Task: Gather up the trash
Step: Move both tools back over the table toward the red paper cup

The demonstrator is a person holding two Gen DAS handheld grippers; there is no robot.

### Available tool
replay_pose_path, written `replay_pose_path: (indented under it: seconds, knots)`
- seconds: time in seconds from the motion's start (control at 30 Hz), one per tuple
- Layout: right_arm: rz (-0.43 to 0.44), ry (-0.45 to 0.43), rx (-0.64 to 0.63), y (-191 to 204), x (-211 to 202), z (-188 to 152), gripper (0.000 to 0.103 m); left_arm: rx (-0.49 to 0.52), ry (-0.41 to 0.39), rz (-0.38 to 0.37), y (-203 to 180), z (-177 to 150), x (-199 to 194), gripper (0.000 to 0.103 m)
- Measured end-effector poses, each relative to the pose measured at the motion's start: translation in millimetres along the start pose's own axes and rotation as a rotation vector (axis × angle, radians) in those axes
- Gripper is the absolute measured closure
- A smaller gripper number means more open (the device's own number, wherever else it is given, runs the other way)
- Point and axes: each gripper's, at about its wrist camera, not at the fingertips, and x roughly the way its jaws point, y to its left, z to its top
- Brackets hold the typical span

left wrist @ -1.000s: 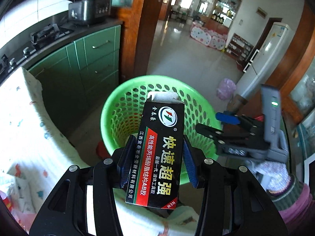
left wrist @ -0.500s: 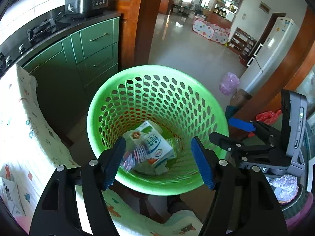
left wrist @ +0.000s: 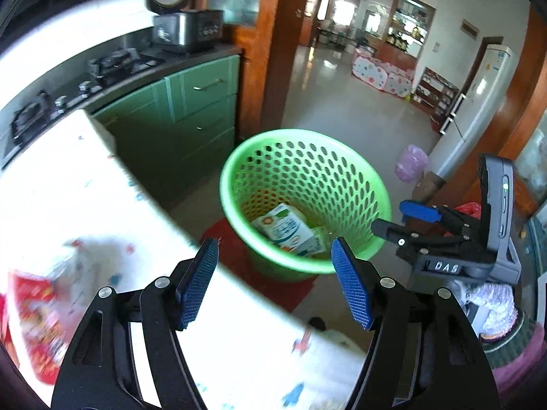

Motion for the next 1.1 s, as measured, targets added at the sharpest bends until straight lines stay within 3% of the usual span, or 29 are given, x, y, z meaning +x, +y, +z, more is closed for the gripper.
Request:
replay_pose_path:
  seconds: [0.6,0.87,1.1]
  knots:
    - [0.203,0.038,-0.164,154,-7,-2,0.018,-0.188,-0.144,0.232,130,-100,-149,0.035]
    - [0.311,0.107,-0.219,241,11,-3,0.018,-0.282,-0.167,0.32,190,-135,-189,0.035]
    - [0.411,0.196,-0.196,304,38,-2,0.018,-0.34,-0.177,0.353,228,-159,-207,0.035]
